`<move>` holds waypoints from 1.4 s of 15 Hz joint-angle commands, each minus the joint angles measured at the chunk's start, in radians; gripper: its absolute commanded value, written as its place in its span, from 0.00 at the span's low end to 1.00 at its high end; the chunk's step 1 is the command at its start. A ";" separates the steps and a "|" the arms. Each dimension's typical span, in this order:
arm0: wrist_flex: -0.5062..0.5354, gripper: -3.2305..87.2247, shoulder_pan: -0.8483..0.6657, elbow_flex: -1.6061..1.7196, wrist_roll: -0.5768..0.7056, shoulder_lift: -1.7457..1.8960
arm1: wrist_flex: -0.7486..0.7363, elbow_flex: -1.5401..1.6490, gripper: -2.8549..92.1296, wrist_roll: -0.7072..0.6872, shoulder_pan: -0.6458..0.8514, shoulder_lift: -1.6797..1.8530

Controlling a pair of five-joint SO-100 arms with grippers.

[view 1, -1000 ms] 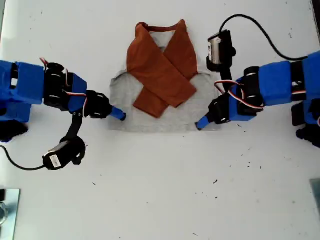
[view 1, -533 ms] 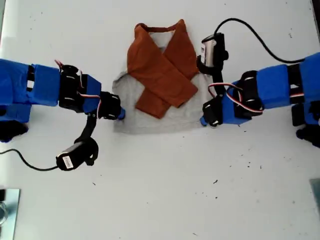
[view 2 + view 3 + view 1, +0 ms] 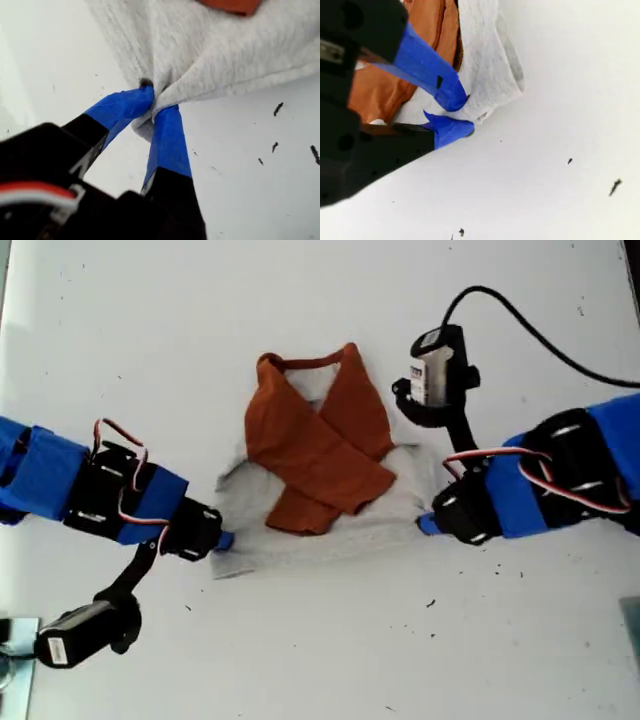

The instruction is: Fold t shirt

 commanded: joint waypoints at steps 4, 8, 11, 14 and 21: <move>0.074 0.03 -0.216 0.044 0.052 0.365 | -0.101 -0.078 0.06 -0.212 0.325 0.061; 0.021 0.20 -0.923 0.347 0.281 0.571 | -0.295 0.021 0.35 -0.236 0.844 0.011; -0.049 0.36 -0.989 0.380 0.362 0.462 | -0.225 0.170 0.35 -0.187 1.008 0.091; -0.114 0.28 -0.841 0.529 0.278 0.701 | -0.216 0.433 0.35 -0.206 0.939 0.273; 0.110 0.15 -0.351 1.198 -0.098 1.844 | -0.048 1.031 0.25 0.048 0.523 1.039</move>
